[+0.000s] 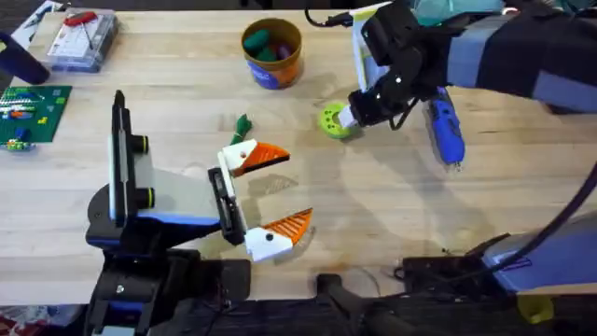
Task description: Pick up the gripper from the table and insert it into the empty holder that is missing its gripper. Then pick up a screw, insert it into the mounting hole, and use the screwdriver to tighten it. Finally, clean up the table by picking up the vegetable and placing it into the bucket.
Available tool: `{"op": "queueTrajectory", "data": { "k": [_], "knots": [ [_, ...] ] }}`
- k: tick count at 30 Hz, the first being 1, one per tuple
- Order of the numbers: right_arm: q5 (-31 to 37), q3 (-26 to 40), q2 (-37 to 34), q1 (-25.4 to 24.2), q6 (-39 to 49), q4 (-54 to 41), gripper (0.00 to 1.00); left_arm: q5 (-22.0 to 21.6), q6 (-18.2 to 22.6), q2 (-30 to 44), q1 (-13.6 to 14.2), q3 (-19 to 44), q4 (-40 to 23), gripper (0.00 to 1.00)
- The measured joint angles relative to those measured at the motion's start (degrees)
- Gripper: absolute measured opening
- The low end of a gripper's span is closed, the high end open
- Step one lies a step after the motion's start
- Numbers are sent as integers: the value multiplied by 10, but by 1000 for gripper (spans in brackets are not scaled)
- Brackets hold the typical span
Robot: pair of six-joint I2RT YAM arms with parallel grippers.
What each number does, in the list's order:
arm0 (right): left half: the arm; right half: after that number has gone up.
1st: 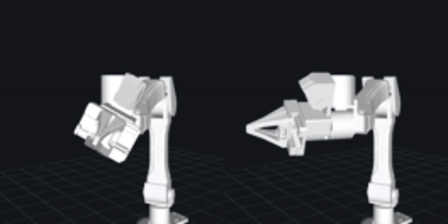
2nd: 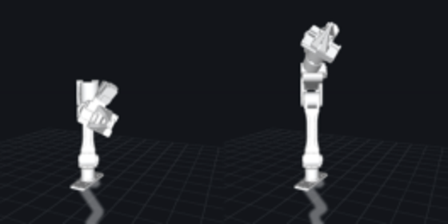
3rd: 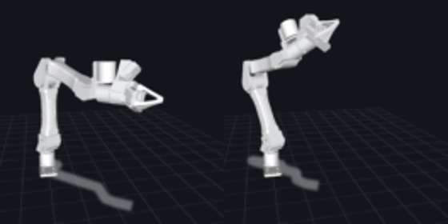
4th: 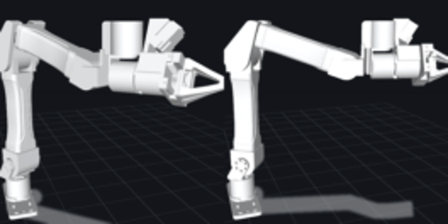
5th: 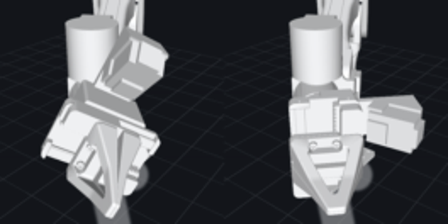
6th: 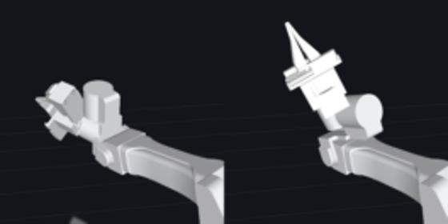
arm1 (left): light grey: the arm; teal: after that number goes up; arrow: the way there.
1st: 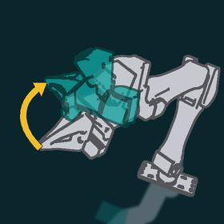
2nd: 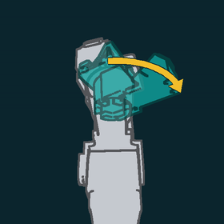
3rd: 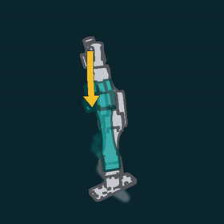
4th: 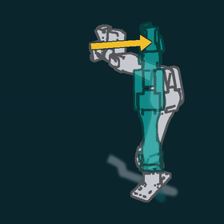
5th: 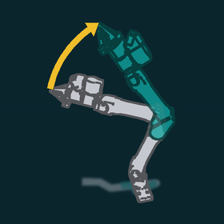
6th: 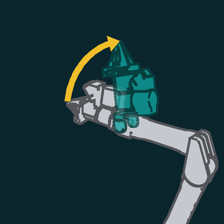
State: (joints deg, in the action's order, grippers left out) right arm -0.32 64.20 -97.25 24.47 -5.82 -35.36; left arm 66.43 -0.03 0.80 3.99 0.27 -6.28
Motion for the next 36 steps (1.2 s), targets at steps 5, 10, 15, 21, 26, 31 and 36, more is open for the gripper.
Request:
{"op": "queueTrajectory", "data": {
  "k": [5, 10, 15, 21, 26, 31, 36],
  "knots": [
    [0, 0, 0, 0, -2, -5, 116, 0, 0, 0, 0, 0, 0, 990],
    [0, 0, 0, 0, -1, -6, 81, 0, 0, 0, 0, 0, 0, 990],
    [-2, 0, 0, 0, -2, -5, 4, 0, 0, 0, 0, 0, 0, 990],
    [-2, 0, 0, 0, -2, 1, 4, 0, 0, 0, 0, 0, 0, 990],
    [-2, 0, 0, 0, -2, 1, 3, 0, 0, 0, 0, 0, 0, 990],
    [-2, 0, 0, 0, -2, -1, 3, 0, 0, 0, 0, 0, 0, 990],
    [-2, 0, 0, 0, -2, -2, 3, 0, 0, 0, 0, 0, 0, 990]
  ]
}}
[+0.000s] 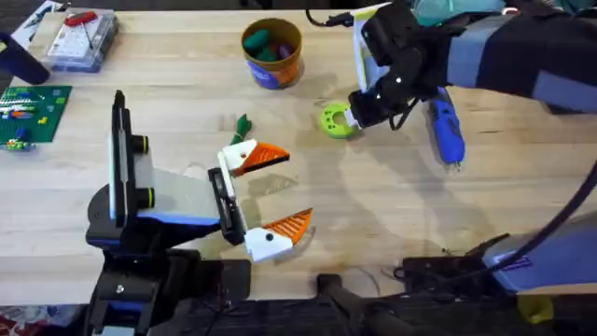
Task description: Pick up the gripper from the table and insert it into the empty holder that is missing its gripper. Then pick up a screw, insert it into the mounting hole, and use the screwdriver to tighten it. Finally, clean up the table by picking up the vegetable and placing it into the bucket.
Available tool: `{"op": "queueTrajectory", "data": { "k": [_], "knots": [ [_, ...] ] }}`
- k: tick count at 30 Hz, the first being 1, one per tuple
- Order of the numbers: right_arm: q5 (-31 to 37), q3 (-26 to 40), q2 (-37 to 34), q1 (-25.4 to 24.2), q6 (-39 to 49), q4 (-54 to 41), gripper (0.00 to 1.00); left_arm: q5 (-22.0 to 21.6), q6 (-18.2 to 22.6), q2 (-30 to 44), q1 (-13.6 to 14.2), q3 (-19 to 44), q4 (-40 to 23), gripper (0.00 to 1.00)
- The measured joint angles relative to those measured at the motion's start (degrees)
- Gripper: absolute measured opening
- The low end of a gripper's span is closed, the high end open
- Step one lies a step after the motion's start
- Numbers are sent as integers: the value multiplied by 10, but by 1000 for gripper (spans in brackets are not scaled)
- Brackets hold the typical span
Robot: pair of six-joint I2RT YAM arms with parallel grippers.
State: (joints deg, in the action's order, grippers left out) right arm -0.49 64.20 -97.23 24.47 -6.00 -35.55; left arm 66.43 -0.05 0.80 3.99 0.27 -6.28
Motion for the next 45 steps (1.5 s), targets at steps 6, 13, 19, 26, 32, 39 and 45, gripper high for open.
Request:
{"op": "queueTrajectory", "data": {
  "k": [6, 13, 19, 26, 32, 39, 45],
  "knots": [
    [0, 0, 17, 0, 0, -11, 3, 0, 0, 0, 0, 0, 0, 990],
    [0, 39, 71, 0, 0, -105, 3, 0, 0, 0, 0, 0, 0, 990],
    [-2, 129, 106, 0, 11, -222, 3, 0, 0, 0, 0, 0, 0, 990],
    [-4, 263, 113, 2, 26, -345, 3, 0, 0, 0, 0, 0, 0, 990],
    [-4, 358, 114, 29, 31, -392, 3, 0, 0, 0, 0, 0, 0, 990],
    [-4, 444, 109, 94, 43, -407, 3, 0, 0, 0, 0, 0, 0, 990],
    [-4, 518, 58, 148, 51, -409, 3, 0, 0, 0, 0, 0, 0, 990]
  ]
}}
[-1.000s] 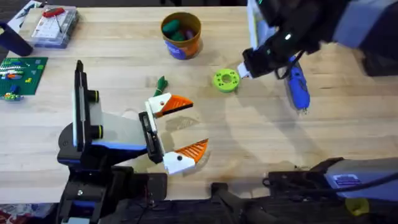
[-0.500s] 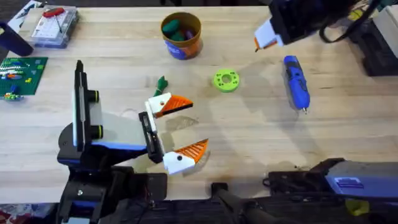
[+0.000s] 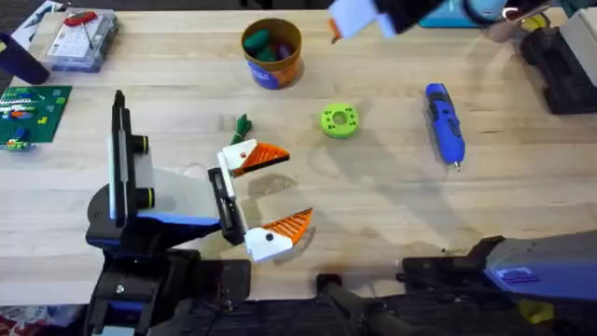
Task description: Pick up the gripper from the table and insert it into the empty holder that is missing its gripper. Then pick up a screw, insert it into the mounting hole, and use the screwdriver to tighten it. Finally, clean up the table by picking up the vegetable and placing it into the bucket.
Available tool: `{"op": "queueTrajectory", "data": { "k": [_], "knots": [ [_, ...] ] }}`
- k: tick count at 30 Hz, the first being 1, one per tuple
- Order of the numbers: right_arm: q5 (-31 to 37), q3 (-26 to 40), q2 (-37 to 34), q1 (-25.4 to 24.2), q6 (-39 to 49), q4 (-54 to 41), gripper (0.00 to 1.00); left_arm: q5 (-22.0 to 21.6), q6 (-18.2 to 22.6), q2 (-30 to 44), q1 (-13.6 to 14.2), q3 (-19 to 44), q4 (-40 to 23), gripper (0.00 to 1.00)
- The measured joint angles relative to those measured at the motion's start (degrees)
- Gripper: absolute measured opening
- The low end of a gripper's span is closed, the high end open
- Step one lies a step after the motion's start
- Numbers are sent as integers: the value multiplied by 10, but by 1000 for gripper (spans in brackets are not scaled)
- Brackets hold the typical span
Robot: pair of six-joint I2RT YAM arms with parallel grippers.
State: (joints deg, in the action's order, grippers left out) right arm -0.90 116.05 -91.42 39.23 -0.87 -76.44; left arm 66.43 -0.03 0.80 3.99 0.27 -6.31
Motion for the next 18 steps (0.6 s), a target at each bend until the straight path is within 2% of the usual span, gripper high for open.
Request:
{"op": "queueTrajectory", "data": {
  "k": [7, 18],
  "knots": [
    [-3, 58, -73, 64, 20, -20, 3, 0, 0, 0, 0, 0, 0, 990],
    [-9, 66, -82, 150, 55, -37, 3, 0, 0, 0, 0, 0, 0, 990]
  ]
}}
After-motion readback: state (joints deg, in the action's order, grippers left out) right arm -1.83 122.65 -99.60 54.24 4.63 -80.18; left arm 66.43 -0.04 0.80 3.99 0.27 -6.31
